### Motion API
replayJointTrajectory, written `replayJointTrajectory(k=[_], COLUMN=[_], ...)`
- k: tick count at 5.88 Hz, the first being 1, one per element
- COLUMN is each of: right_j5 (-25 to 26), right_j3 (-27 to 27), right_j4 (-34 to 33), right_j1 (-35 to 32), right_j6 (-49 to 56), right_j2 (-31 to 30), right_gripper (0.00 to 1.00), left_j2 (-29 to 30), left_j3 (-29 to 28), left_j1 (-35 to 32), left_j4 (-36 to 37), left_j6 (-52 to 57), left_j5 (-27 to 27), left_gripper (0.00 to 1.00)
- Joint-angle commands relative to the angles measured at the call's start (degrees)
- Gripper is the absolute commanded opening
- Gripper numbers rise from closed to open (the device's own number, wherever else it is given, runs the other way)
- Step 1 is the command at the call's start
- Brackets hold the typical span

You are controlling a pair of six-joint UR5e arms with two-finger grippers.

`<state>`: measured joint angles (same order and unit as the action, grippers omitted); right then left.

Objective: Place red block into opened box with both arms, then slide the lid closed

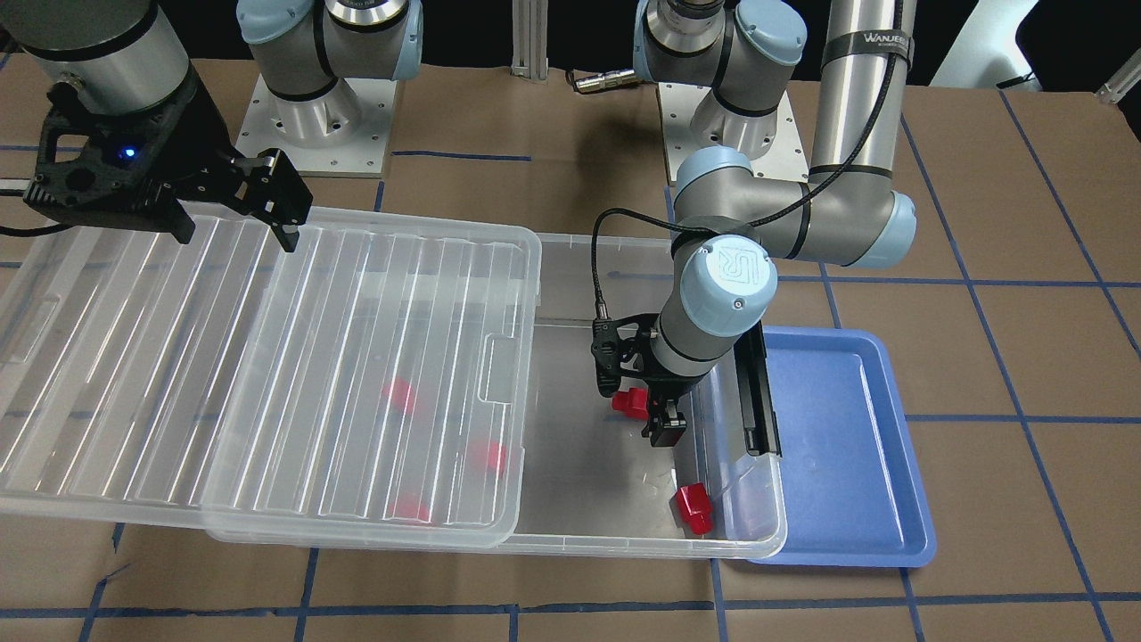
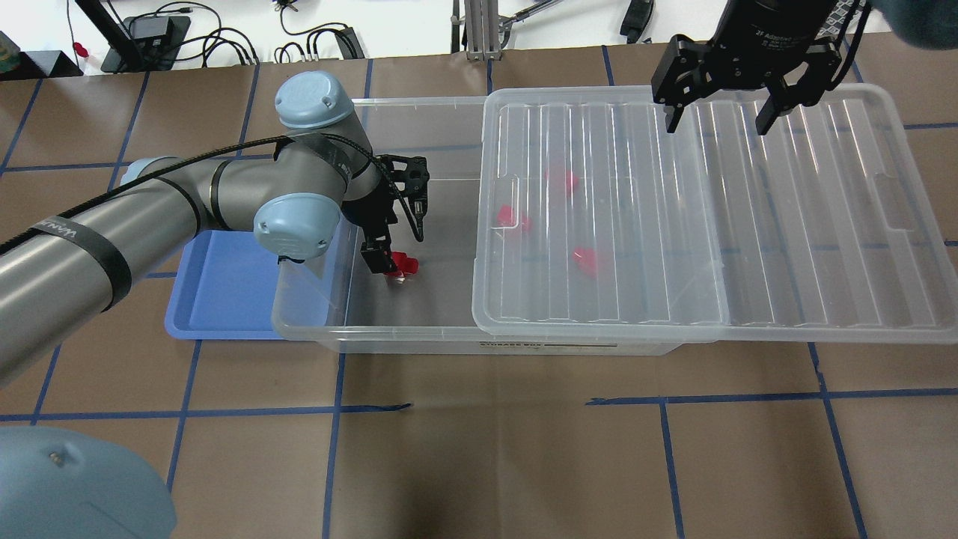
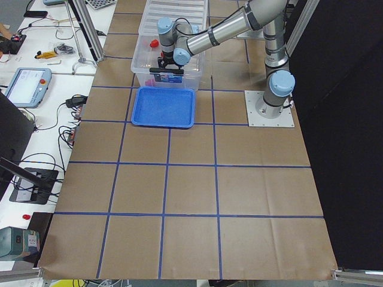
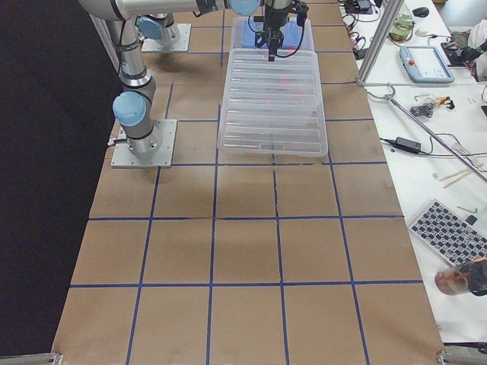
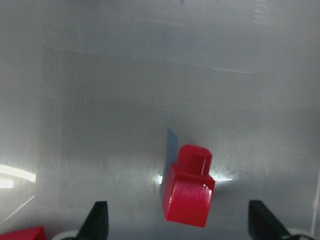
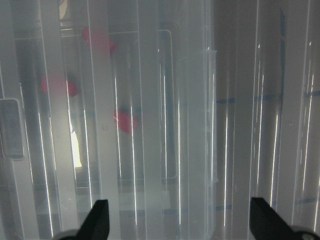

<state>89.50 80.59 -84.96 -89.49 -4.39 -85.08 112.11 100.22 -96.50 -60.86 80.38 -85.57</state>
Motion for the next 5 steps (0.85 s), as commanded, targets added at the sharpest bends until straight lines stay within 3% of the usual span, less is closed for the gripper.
replayJointTrajectory(k=[1,2,3,5], right_j5=[0.2,0.3,3.5,4.8], right_j3=[0.0,-0.1,-0.2,-0.6], right_j4=[0.1,0.0,-0.8,-1.7], right_j1=[0.3,0.8,1.8,6.9], right_j6=[0.0,0.0,0.6,6.2], right_j2=[-0.1,-0.2,-0.1,-0.2], right_gripper=[1.0,1.0,1.0,1.0], left_j2=[-3.2,-4.7,-7.1,-10.8], left_j3=[-8.3,-14.6,-16.4,-17.8], left_j1=[0.1,0.0,-0.2,0.3], left_j4=[-15.0,-25.3,-27.1,-31.6], left_j6=[-0.2,-0.2,-0.3,-5.6], left_j5=[0.0,0.0,0.2,-0.6], left_gripper=[0.98,0.98,0.98,0.98])
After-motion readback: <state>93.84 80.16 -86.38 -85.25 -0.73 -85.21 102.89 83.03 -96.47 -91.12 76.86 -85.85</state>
